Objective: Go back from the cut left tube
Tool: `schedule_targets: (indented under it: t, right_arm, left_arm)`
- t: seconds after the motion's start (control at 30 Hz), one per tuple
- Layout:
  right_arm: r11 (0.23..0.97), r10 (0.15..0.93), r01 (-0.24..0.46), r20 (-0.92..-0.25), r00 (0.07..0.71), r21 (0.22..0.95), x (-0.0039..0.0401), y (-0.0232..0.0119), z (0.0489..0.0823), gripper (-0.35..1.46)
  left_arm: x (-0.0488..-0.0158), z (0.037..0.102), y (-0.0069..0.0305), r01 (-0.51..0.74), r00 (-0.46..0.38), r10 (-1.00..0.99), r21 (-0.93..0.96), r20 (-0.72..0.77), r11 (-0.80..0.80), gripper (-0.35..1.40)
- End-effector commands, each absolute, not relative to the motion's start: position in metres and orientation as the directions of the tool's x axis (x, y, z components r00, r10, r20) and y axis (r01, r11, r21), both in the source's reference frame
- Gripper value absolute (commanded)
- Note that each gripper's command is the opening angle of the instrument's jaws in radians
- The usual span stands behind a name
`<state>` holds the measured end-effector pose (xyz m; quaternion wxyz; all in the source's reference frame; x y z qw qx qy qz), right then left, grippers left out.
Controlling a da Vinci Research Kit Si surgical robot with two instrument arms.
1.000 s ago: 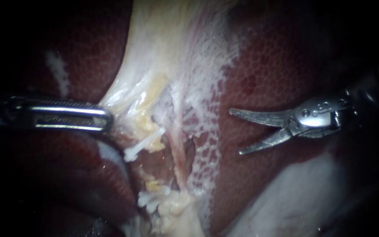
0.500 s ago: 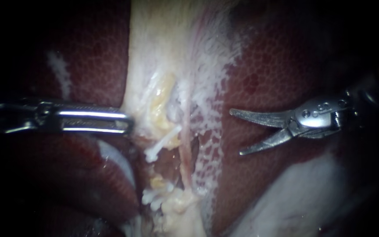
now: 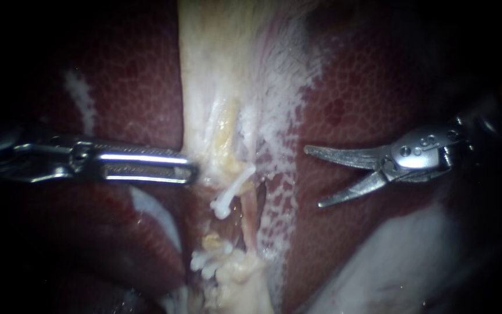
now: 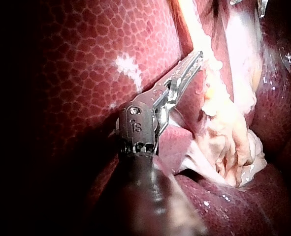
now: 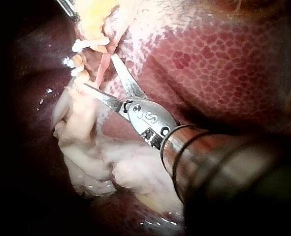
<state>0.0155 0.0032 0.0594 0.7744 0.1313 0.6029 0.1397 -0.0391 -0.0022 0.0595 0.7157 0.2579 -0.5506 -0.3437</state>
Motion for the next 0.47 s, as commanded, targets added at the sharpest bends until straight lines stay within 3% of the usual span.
schedule_targets:
  t: [0.03, 0.47]
  right_arm:
    - [0.929, 0.369, -0.057, -0.899, 0.235, 0.367, 0.0154, 0.0032, 0.0594, 1.45]
    - [0.929, 0.369, -0.057, -0.899, 0.235, 0.367, 0.0153, 0.0032, 0.0593, 1.43]
  left_arm:
    - [-0.0391, 0.0595, -0.0022, 0.208, 0.158, -0.776, 0.747, 0.611, 0.631, -0.35]
    - [-0.0392, 0.0595, -0.0022, 0.208, 0.158, -0.776, 0.747, 0.611, 0.631, -0.35]
